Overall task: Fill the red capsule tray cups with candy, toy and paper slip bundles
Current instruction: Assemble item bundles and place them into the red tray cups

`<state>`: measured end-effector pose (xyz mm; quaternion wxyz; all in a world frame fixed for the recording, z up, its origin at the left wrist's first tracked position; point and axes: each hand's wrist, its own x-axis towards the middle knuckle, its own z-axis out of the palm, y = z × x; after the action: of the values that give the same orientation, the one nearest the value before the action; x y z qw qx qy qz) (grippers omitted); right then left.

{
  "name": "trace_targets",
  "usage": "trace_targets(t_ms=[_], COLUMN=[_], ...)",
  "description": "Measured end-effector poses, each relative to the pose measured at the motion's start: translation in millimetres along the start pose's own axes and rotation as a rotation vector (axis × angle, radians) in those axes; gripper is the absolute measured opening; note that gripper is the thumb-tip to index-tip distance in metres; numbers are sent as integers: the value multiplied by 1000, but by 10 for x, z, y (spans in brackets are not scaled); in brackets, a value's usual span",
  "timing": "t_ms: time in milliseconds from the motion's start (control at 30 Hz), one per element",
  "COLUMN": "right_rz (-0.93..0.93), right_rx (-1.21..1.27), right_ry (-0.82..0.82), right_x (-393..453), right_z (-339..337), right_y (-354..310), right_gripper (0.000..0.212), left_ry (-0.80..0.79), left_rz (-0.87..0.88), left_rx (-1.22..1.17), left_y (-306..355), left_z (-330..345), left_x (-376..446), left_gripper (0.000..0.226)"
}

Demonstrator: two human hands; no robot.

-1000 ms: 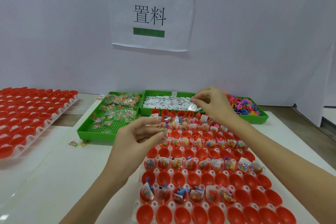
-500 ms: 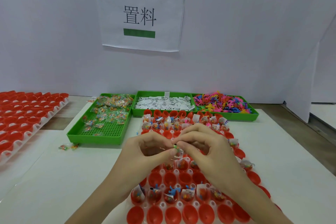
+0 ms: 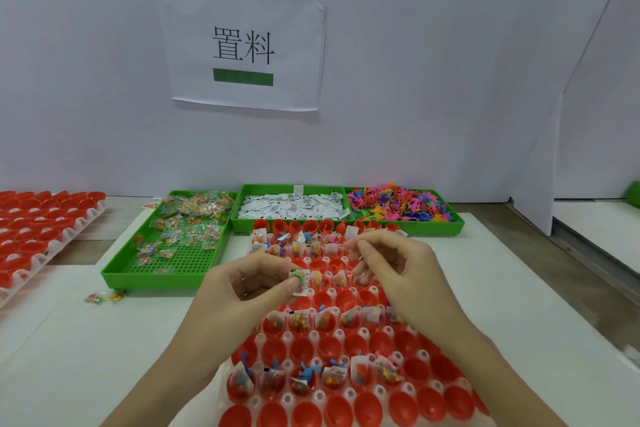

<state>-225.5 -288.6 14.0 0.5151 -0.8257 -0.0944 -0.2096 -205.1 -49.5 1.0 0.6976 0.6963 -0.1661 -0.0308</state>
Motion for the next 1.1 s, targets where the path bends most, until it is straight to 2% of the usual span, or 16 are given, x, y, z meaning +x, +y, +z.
trace_targets(t_ms=[233,400,667,867,967,1100], right_rz=[98,259,251,266,282,275], right_rx=[-492,-768,-860,-943,-964,-853], right_ry=[120,56,-163,-299,-283,-116], right_x=[654,1193,1456,1596,1588,1526], right_z=[-435,-829,-903,-897,-880,-881], right_y=[482,1003,1269,1234,1257,1313], right_gripper=[14,17,9,13,19,25], left_ry=[45,46,66,51,37,35], left_rz=[11,8,3,-10,-16,-18], left_rx=[-36,-19,-14,9,9,8], left_y=[1,-18,-12,-9,-7,8], left_z=[-48,-73,-109,-125,-123,-118], left_x=[19,37,54,61,56,45], left_gripper=[9,8,13,18,21,23])
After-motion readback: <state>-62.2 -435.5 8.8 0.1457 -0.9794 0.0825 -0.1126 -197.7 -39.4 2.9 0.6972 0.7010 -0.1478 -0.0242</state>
